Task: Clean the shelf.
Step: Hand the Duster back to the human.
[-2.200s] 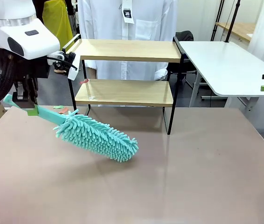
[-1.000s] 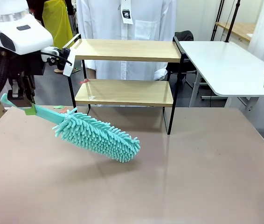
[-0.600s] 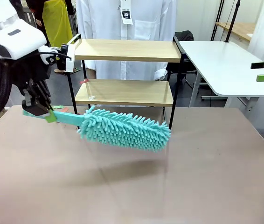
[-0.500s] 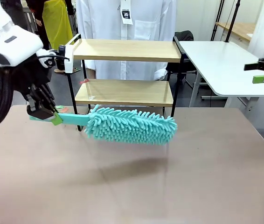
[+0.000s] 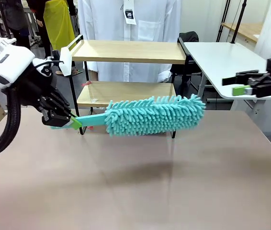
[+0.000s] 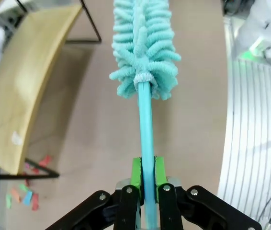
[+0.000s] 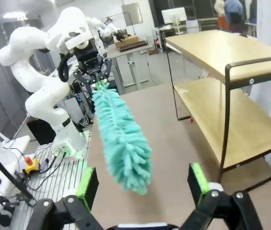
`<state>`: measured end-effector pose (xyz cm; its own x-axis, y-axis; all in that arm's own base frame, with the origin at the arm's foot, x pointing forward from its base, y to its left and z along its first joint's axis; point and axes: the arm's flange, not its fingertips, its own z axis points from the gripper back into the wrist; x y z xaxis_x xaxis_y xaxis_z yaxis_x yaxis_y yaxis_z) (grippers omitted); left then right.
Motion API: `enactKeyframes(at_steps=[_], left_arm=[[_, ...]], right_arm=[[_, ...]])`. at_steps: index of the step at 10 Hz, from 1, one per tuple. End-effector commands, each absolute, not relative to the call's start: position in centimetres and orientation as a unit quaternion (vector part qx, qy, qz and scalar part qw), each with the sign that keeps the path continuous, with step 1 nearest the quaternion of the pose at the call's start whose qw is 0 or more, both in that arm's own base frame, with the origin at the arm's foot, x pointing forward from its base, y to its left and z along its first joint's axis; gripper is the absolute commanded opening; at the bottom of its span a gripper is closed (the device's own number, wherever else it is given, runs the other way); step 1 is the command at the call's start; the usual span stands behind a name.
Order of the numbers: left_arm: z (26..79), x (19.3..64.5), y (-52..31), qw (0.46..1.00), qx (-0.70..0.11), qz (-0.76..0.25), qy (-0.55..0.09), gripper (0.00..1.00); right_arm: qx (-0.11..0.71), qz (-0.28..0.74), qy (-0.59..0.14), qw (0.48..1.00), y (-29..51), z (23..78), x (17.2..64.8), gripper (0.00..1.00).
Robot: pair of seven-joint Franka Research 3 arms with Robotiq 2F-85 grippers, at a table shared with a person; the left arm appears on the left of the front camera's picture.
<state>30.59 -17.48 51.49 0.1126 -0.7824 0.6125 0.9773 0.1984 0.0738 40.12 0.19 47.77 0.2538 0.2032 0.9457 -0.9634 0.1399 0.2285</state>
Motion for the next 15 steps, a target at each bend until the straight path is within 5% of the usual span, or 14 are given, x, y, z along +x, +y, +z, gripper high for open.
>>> enactKeyframes(at_steps=[1,3,9,15], left_arm=[[47.6,29.0,-16.7,0.696,-0.223,-0.614,-0.298,0.13],[48.9,29.6,-15.3,0.689,-0.214,-0.628,-0.292,0.13],[50.5,31.6,-17.0,0.704,-0.208,-0.616,-0.285,0.13],[50.5,31.6,-17.0,0.704,-0.208,-0.616,-0.285,0.13]], right_arm=[[0.453,0.448,-0.410,0.653,2.5,47.2,40.9,1.00],[0.475,0.440,-0.434,0.627,1.7,46.5,41.6,1.00],[0.485,0.433,-0.384,0.655,3.1,45.2,41.2,1.00],[0.474,0.466,-0.498,0.558,2.7,40.8,37.7,1.00]])
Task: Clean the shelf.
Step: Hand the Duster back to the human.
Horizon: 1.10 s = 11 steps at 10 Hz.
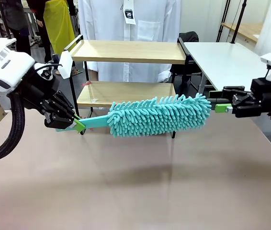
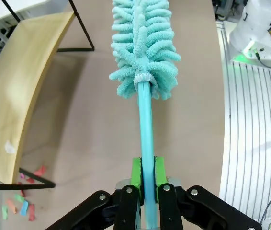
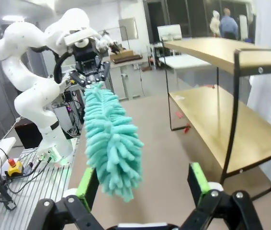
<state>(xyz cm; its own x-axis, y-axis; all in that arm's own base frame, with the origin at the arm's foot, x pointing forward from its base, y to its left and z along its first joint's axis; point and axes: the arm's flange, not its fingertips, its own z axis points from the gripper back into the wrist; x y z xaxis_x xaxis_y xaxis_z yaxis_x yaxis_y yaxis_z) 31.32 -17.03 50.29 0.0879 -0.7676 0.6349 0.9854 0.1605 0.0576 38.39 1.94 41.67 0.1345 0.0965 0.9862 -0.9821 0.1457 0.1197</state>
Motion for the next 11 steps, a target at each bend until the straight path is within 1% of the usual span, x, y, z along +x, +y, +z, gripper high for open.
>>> enactKeyframes(at_steps=[1,2,5,11], left_arm=[[50.5,31.6,-17.0,0.704,-0.208,-0.616,-0.285,0.13],[50.5,31.6,-17.0,0.704,-0.208,-0.616,-0.285,0.13],[50.5,31.6,-17.0,0.704,-0.208,-0.616,-0.285,0.13],[50.5,31.6,-17.0,0.704,-0.208,-0.616,-0.285,0.13]], right_arm=[[0.477,0.464,-0.503,0.551,3.2,40.0,37.1,1.00],[0.472,0.458,-0.514,0.551,4.0,39.3,36.4,1.00],[0.500,0.446,-0.512,0.537,6.5,38.5,35.6,1.00],[0.537,0.462,-0.457,0.538,11.4,38.1,36.7,1.00]])
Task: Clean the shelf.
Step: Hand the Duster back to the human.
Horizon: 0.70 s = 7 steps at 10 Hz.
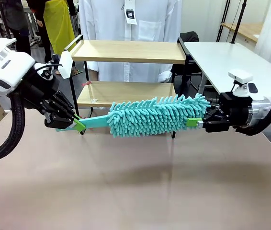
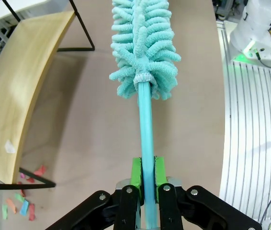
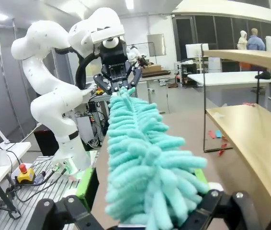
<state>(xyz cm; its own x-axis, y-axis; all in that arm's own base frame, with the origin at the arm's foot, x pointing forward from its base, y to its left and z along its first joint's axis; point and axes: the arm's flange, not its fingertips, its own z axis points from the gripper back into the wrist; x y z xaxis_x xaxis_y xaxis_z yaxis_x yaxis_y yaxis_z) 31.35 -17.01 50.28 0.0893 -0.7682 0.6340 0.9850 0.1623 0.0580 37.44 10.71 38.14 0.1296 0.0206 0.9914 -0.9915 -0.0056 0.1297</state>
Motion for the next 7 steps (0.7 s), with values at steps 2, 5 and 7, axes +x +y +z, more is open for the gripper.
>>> enactKeyframes(at_steps=[2,5,7], left_arm=[[50.46,31.56,-17.05,0.704,-0.208,-0.616,-0.285,0.13],[50.46,31.56,-17.05,0.704,-0.208,-0.616,-0.285,0.13],[50.46,31.56,-17.05,0.704,-0.208,-0.616,-0.285,0.13]], right_arm=[[0.546,0.462,-0.456,0.529,11.57,38.08,36.62,1.00],[0.556,0.463,-0.450,0.524,11.21,38.19,36.68,0.00],[0.568,0.459,-0.445,0.518,10.90,38.09,36.86,0.00]])
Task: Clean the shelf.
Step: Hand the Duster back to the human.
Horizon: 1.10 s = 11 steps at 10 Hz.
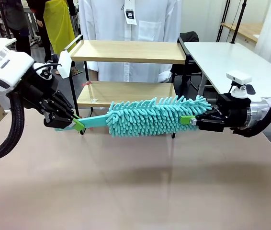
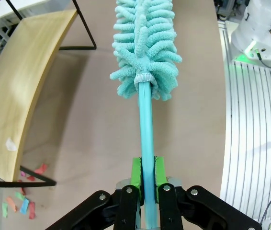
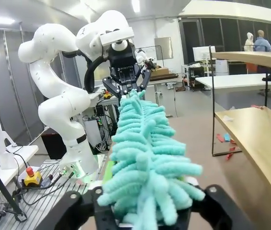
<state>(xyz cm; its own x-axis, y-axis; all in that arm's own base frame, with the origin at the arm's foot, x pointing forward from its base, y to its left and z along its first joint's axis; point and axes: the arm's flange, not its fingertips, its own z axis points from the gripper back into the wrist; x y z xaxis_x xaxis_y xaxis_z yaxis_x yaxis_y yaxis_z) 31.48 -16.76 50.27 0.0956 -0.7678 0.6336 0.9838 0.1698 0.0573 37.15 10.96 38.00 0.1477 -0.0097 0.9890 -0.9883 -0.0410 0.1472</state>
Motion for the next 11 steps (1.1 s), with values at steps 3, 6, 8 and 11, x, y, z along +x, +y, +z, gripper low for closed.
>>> enactKeyframes(at_steps=[3,6,8,11], left_arm=[[50.5,31.6,-17.0,0.704,-0.208,-0.616,-0.285,0.13],[50.5,31.6,-17.0,0.704,-0.208,-0.616,-0.285,0.13],[50.2,31.4,-16.8,0.713,-0.198,-0.616,-0.272,0.13],[51.6,30.5,-15.7,0.682,-0.231,-0.614,-0.324,1.00]], right_arm=[[0.564,0.464,-0.441,0.522,10.8,38.1,36.9,0.00],[0.557,0.471,-0.440,0.523,10.7,38.1,37.0,0.00],[0.553,0.467,-0.452,0.521,10.8,37.8,37.1,0.00],[0.553,0.467,-0.452,0.521,10.8,37.8,37.1,0.00]])
